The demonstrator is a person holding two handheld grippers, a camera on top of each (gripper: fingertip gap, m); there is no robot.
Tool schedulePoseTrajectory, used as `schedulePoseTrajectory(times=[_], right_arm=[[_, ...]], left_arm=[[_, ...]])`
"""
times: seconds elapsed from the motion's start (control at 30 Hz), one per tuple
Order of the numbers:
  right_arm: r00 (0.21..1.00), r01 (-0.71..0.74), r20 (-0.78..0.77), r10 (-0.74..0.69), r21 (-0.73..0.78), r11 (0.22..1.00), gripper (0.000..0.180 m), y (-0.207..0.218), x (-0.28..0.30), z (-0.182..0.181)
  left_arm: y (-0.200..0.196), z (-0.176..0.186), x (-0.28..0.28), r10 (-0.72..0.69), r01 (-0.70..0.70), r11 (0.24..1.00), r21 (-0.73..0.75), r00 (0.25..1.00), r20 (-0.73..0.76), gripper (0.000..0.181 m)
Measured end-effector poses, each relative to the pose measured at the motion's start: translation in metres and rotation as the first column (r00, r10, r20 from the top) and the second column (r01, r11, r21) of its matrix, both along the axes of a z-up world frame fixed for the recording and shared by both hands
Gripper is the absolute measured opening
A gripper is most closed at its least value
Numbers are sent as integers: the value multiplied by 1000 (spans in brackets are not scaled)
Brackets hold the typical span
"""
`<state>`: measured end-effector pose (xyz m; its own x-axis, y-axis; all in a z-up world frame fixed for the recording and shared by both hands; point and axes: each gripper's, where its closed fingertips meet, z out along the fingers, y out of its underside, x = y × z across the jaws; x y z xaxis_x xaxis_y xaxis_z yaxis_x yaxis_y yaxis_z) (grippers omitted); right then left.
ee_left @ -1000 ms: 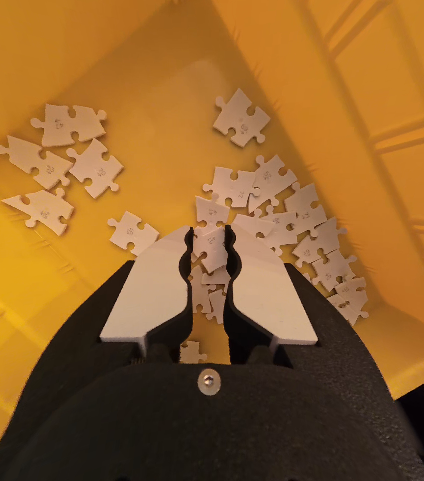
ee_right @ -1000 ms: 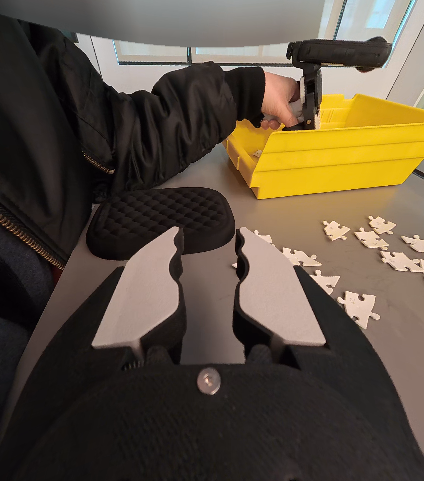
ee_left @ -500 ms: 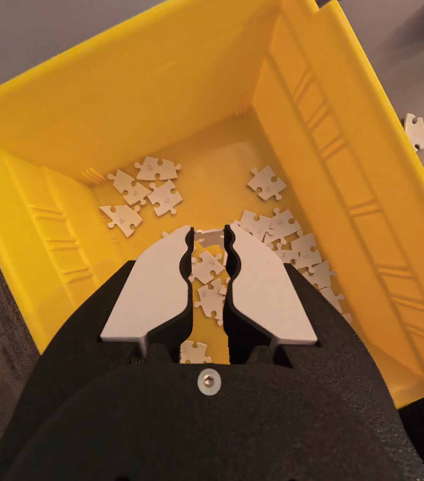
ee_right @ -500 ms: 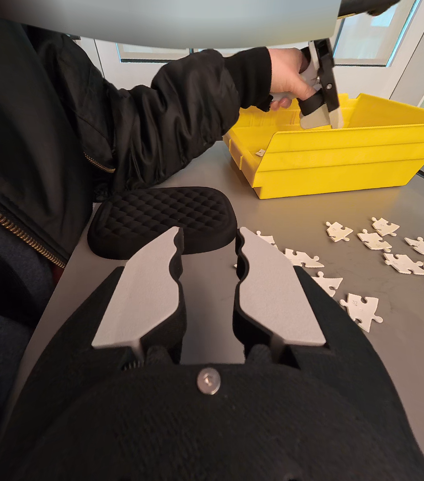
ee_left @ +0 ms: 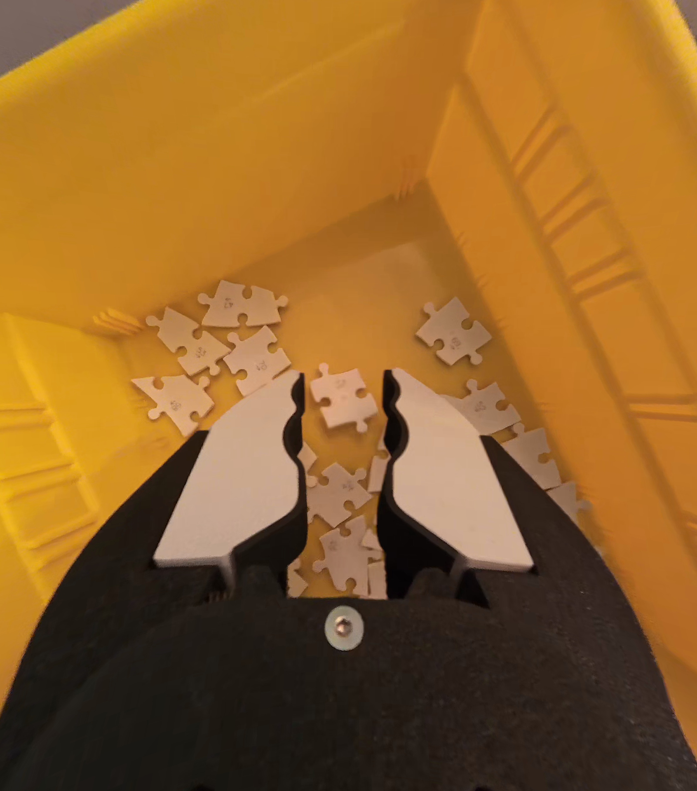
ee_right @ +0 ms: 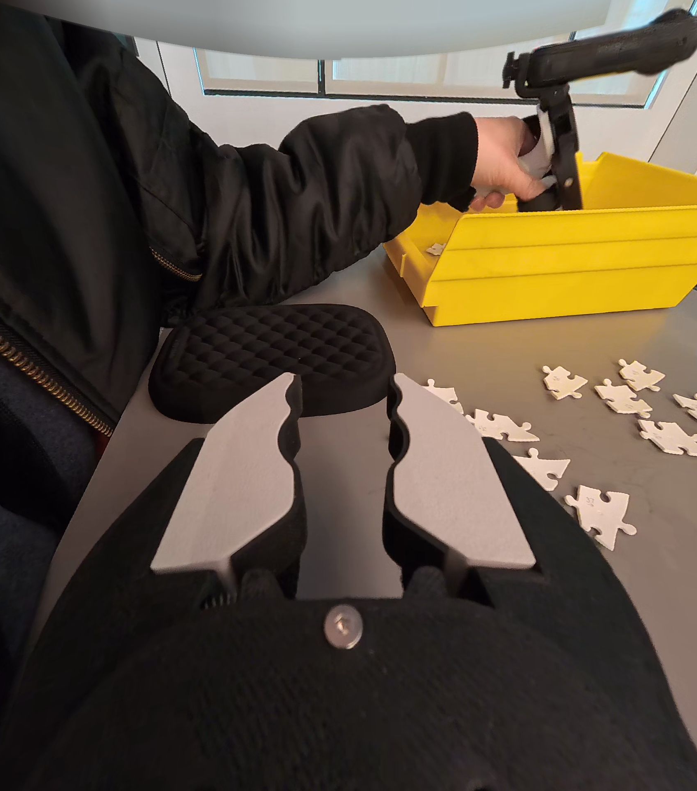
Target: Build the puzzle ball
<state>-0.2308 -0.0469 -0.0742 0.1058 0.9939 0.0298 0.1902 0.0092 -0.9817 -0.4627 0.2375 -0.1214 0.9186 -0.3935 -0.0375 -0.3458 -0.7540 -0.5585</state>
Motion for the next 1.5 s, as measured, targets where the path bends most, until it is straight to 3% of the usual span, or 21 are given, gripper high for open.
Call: schedulePoseTrajectory(times=[0.07,0.2,0.43,0.63,0.97,1.2,1.5], right_arm=[[1000,-2,4,2,1,1000,39,-1,0,-1],[1000,0,3,0,5,1000,39,0,1,-1],[1000,2,-4,-2,1,1000,39,0,3,1],[1000,3,-1,-3,-6,1000,39,0,3,0],[1000,8,-1,-8,9,1000,39,0,3,0],[1000,7,-3,-7,6,1000,40,1,3,-1],[998,-48,-43,49,21,999,49,-9,1,5]], left_arm=[[2,7,5,-2,1,1000,19,997,77,46],[-4,27,6,-7,-1,999,43,985,172,45],[-24,90,-10,-20,13,977,212,999,34,43],[-50,132,-21,-3,2,955,296,1000,4,45],[-88,112,-28,-36,50,995,88,986,-163,33],[-91,86,-30,-82,77,996,-35,983,-165,28],[-90,92,-19,-112,112,994,-8,984,-141,27]])
